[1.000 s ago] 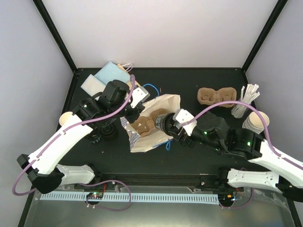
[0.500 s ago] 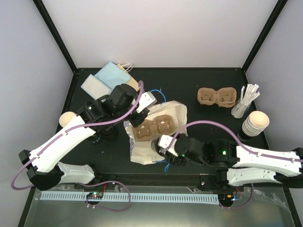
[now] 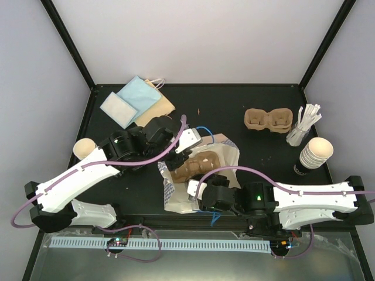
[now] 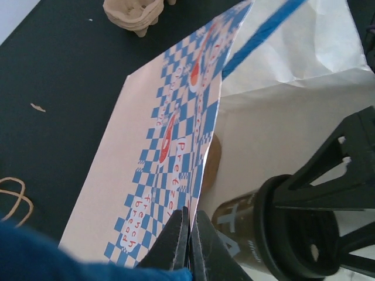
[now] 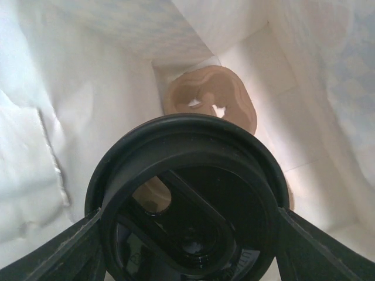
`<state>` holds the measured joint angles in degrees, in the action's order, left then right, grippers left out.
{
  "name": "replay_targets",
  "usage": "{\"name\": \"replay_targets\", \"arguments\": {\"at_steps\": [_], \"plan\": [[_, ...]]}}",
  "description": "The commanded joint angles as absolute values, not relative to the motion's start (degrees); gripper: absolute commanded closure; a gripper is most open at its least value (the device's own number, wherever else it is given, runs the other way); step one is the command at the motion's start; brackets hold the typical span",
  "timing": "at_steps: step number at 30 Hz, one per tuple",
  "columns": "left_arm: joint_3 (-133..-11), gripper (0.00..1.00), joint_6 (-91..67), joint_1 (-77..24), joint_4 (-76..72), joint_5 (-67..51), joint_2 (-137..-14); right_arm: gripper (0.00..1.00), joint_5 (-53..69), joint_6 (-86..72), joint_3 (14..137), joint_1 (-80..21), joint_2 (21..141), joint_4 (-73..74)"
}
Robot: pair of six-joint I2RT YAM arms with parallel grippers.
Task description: Pack the takeout coffee
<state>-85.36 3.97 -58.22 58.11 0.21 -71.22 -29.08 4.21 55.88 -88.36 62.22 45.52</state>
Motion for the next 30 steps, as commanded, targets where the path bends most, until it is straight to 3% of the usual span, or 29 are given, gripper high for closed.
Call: {"name": "replay_targets", "arguments": {"at_steps": [1, 9, 30], "plan": [[-87.39, 0.98, 0.73, -59.27, 59.23, -0.44, -68.88, 0.39, -30.73, 9.85, 53.37, -88.66, 61.91, 40.13], [-85.82, 0.98, -1.28, -60.12, 58.89, -0.94, -66.65, 0.39, -25.87, 14.93, 50.41, -90.84, 63.18, 39.33], [-84.85, 0.98, -5.22, -60.12, 58.19, -10.4, -65.18, 0.4, -41.87, 26.54, 40.68, -91.52, 73.46, 21.4]]}}
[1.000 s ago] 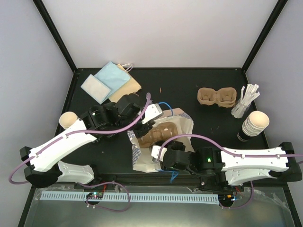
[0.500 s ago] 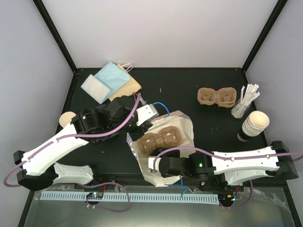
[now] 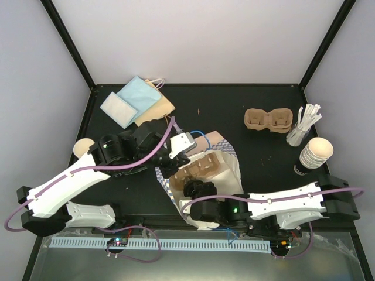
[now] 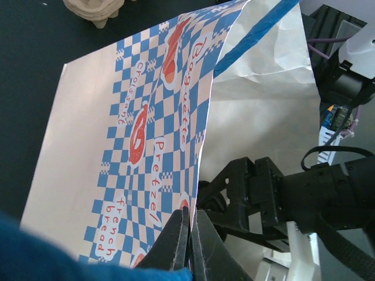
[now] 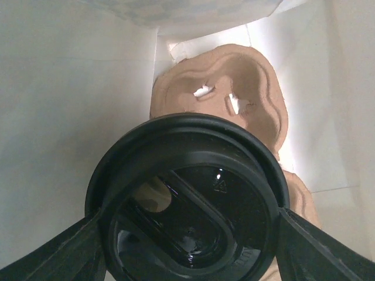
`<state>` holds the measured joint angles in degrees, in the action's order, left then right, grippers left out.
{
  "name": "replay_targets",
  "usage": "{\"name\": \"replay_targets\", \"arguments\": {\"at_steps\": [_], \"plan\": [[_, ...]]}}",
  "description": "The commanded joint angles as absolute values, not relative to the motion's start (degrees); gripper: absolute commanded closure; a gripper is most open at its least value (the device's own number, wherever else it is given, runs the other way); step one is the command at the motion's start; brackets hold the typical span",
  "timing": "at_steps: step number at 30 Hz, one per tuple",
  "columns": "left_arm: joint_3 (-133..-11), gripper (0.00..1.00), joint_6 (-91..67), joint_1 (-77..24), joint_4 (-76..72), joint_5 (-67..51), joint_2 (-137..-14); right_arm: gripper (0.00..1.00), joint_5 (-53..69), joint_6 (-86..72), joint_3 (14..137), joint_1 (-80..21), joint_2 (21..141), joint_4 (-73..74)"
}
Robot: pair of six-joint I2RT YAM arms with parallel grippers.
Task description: Pack the takeout coffee
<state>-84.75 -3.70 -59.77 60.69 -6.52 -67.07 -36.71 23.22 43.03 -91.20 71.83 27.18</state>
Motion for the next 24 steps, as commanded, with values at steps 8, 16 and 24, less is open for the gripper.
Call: {"name": "replay_targets", "arguments": {"at_steps": [8, 16, 24], "plan": [[-83.98, 0.98, -5.98, -60.07, 57.92, -13.58, -65.69, 0.4, -50.53, 30.24, 37.93, -91.52, 72.41, 13.26], [-82.29, 0.98, -6.61, -60.12, 56.7, -16.63, -65.75, 0.4, -51.78, 29.49, 37.58, -91.52, 72.14, 11.75], [-81.56, 0.99, -5.76, -60.12, 56.56, -15.07, -65.76, 0.4, -44.57, 27.35, 39.51, -91.53, 67.73, 15.39]]}}
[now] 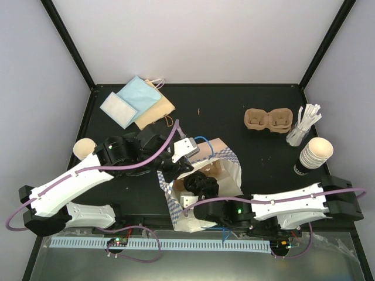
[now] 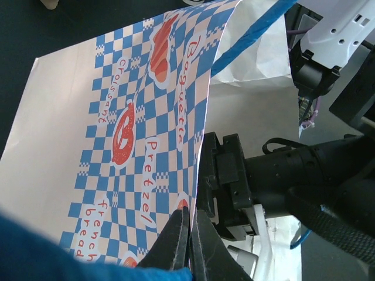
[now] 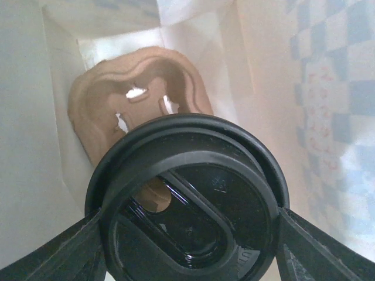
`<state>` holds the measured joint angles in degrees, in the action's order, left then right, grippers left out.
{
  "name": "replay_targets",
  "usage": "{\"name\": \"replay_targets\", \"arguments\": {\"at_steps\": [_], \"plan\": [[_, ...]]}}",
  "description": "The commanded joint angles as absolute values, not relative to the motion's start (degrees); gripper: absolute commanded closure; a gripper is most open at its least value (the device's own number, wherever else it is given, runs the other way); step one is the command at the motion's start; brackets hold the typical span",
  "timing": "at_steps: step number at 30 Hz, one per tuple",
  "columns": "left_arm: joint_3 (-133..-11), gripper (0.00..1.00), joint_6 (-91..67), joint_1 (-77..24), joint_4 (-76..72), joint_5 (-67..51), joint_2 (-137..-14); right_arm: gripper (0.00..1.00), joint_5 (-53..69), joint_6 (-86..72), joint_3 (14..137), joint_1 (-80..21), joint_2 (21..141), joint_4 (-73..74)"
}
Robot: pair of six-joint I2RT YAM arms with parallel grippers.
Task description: Pack the takeout coffee
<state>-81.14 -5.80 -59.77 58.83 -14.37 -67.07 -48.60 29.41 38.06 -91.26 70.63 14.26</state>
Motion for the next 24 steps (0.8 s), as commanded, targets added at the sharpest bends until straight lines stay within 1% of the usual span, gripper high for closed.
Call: {"name": "replay_targets", "arguments": {"at_steps": [1, 6, 17, 19, 21, 24], "plan": [[-81.61, 0.98, -5.65, -60.12, 56.45, -15.1, -65.67, 0.4, -42.7, 26.73, 39.88, -91.54, 67.23, 16.19], [-81.67, 0.99, -5.01, -60.12, 56.24, -14.98, -65.46, 0.4, -36.49, 25.04, 40.46, -91.61, 66.97, 17.72], [-82.66, 0.99, -5.94, -60.14, 56.01, -19.24, -65.13, 0.41, -34.63, 25.72, 40.68, -90.9, 74.34, 13.96], [-82.14, 0.99, -6.38, -60.12, 55.44, -20.06, -64.87, 0.41, -36.08, 26.27, 40.53, -90.82, 75.6, 12.45], [-81.4, 0.98, -6.76, -60.12, 54.64, -21.15, -64.28, 0.44, -39.59, 27.04, 40.52, -90.72, 76.86, 10.66], [-80.13, 0.98, -7.17, -60.06, 53.68, -22.25, -63.44, 0.44, -42.95, 28.71, 39.73, -90.5, 76.89, 6.91]]}}
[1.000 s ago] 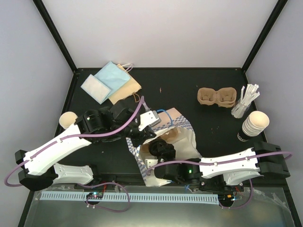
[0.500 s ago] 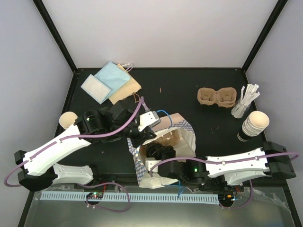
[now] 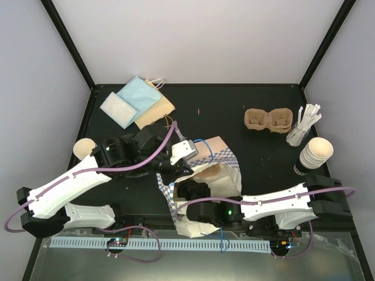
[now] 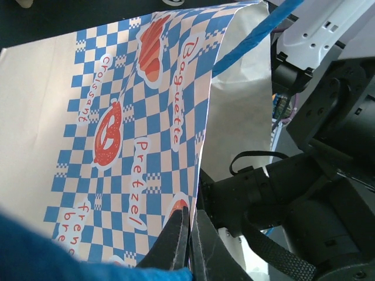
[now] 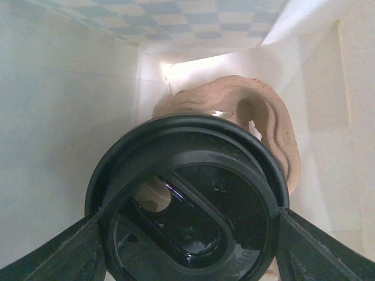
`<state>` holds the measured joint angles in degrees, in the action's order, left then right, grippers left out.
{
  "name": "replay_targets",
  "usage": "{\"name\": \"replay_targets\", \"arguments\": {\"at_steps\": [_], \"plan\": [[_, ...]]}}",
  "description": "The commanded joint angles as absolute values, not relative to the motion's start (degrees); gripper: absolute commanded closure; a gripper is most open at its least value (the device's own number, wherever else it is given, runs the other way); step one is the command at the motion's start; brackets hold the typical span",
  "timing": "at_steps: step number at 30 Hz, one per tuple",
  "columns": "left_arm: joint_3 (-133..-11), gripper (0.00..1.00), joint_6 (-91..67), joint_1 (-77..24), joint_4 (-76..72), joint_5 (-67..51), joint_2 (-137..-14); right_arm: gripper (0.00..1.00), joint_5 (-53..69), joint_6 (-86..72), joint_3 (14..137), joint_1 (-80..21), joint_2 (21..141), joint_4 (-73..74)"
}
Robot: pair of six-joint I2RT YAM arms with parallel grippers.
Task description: Pack the takeout coffee
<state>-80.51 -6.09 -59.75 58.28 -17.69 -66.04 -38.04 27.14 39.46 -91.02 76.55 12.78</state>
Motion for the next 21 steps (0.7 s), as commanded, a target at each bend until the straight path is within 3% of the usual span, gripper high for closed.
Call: {"name": "replay_targets", "arguments": {"at_steps": [1, 8, 21], "plan": [[-79.88, 0.98, -7.2, -60.04, 53.69, -22.32, -63.32, 0.43, -42.8, 28.93, 39.73, -90.4, 76.5, 6.55], [-79.56, 0.99, -7.33, -60.03, 53.7, -23.4, -63.72, 0.43, -43.23, 27.98, 40.44, -90.36, 74.32, 9.03], [-77.88, 0.99, -8.67, -60.03, 48.36, -28.13, -65.1, 0.43, -38.12, 17.46, 45.01, -92.75, 73.38, 30.57]]}}
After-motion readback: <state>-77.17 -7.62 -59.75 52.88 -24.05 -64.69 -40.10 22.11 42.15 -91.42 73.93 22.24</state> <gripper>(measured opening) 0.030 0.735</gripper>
